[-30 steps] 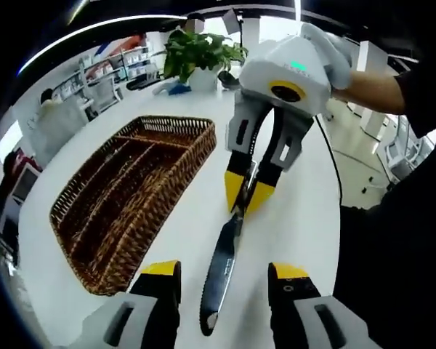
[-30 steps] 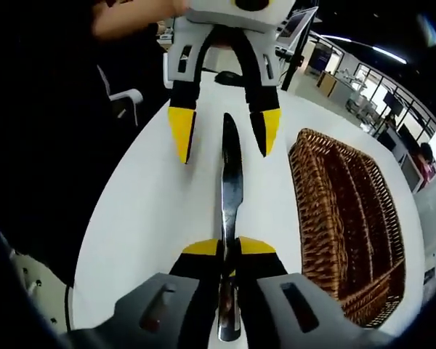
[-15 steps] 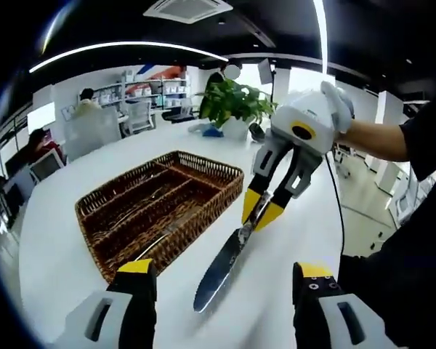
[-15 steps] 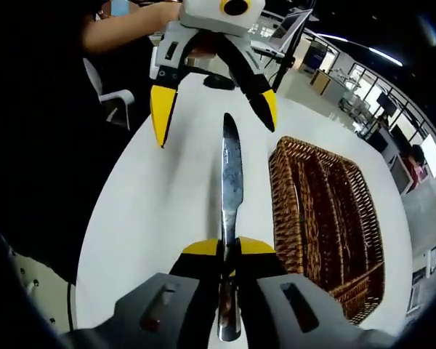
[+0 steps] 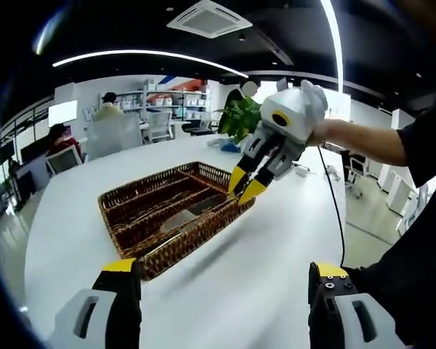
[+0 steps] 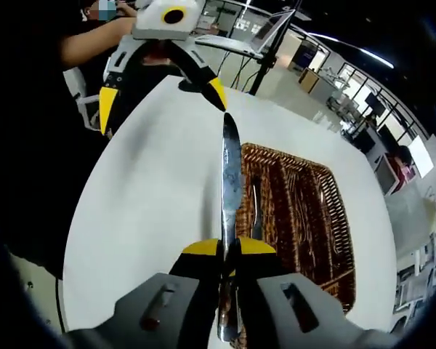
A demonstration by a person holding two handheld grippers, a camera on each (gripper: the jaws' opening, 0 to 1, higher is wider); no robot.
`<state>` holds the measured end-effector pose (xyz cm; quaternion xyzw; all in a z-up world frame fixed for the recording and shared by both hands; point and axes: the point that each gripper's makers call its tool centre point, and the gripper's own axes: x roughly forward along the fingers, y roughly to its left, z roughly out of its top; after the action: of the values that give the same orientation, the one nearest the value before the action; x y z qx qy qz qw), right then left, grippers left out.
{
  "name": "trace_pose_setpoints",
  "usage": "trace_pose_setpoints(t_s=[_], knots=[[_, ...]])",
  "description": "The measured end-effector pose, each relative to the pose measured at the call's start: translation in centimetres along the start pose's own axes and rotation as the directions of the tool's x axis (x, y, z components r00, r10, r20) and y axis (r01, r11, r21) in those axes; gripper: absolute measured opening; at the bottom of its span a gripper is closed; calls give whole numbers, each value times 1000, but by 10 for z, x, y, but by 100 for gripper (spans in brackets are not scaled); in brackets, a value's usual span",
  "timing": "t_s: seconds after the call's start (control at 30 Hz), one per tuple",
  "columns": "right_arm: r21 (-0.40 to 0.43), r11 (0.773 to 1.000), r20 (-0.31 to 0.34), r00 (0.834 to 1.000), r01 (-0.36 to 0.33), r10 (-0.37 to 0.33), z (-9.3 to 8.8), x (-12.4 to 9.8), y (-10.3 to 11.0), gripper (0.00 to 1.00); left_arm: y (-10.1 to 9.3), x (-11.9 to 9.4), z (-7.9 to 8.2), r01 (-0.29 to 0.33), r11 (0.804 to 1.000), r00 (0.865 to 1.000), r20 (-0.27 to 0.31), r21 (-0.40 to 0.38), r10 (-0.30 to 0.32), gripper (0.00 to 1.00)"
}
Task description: Arrange the knives, forks, and spoons in their matching storage slots by inserting each utensil handle-first until every utensil is classified and aligned in the correct compartment
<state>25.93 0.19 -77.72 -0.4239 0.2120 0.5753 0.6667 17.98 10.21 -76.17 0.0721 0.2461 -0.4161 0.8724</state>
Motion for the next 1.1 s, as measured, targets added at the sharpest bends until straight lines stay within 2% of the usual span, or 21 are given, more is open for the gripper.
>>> trace_pose_setpoints(t_s=[0.23,0.47,0.63,0.87,1.1], knots=[[-10,1000,-41,999,5,-6,0,16,-17,5,-1,-9,-5,-18,1000,1000,15,-19,18,100],[-28,999,-97,995,-17,14,-6,33,-23,5,1,-12,-14,-21,999,1000,-6,-27,21,100],[-25,999,-134,991,-25,21,-11,38,-30,5,4,-15,-14,-32,999,1000,0,-33,32,100],[-51,997,-225,974,-50,37,-21,46,-34,6,4,-16,-21,-31,999,999,-9,-41,30,100],[-88,993,-290,956,-79,51,-30,51,-32,6,3,-15,-26,-28,999,999,-30,-40,27,100]])
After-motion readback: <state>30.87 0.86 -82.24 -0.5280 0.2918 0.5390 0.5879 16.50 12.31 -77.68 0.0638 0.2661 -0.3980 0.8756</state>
